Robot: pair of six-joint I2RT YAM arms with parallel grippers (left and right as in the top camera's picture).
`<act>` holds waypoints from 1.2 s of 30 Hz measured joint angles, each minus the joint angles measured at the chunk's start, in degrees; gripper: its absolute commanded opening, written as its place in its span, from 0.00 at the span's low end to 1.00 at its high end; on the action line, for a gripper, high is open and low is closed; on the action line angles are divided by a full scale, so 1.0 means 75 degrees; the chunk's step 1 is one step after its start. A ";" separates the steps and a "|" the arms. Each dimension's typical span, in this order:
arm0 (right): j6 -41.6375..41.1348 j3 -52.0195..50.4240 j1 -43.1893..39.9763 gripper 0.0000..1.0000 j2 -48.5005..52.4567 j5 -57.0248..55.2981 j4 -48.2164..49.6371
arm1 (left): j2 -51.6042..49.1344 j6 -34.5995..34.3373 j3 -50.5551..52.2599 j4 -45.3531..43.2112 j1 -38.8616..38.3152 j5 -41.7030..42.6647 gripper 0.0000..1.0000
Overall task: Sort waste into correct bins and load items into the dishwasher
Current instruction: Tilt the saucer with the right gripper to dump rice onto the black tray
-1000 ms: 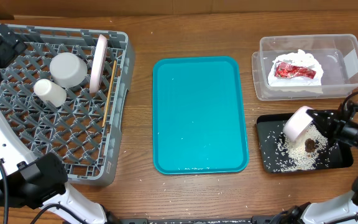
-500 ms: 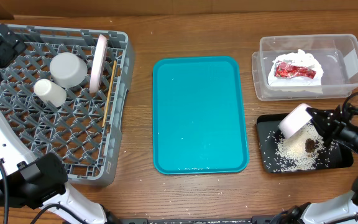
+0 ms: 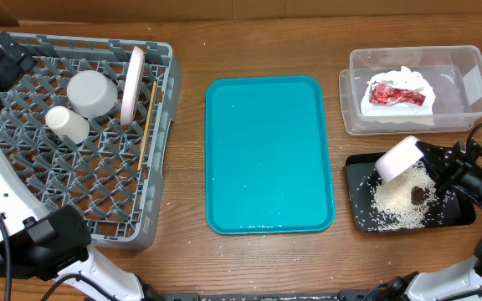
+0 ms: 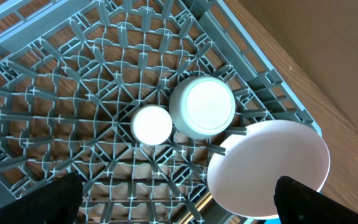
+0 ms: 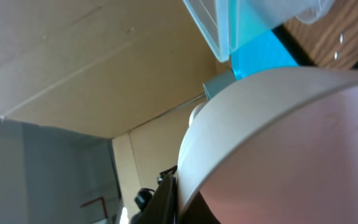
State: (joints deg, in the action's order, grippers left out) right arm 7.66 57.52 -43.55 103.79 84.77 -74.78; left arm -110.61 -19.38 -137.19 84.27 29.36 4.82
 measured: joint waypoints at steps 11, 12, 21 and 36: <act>0.0079 -0.0015 -0.0044 0.04 0.0000 0.0227 0.0373 | 0.0000 0.0000 0.0000 -0.0003 0.0000 0.0000 1.00; 0.0064 -0.0015 -0.0041 0.04 0.0000 0.0248 0.0565 | 0.0000 0.0000 0.0000 -0.0003 0.0000 0.0000 1.00; 0.0985 0.0020 -0.0026 0.04 0.0006 0.0175 -0.1451 | 0.0000 0.0000 -0.0003 -0.0003 0.0000 0.0000 1.00; 0.1708 0.0047 -0.0044 0.04 0.0006 0.0219 -0.0874 | 0.0000 0.0000 0.0000 0.0000 0.0000 0.0000 1.00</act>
State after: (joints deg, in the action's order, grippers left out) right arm 20.47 57.87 -43.88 103.83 86.41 -81.34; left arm -110.61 -19.38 -137.19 84.27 29.36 4.82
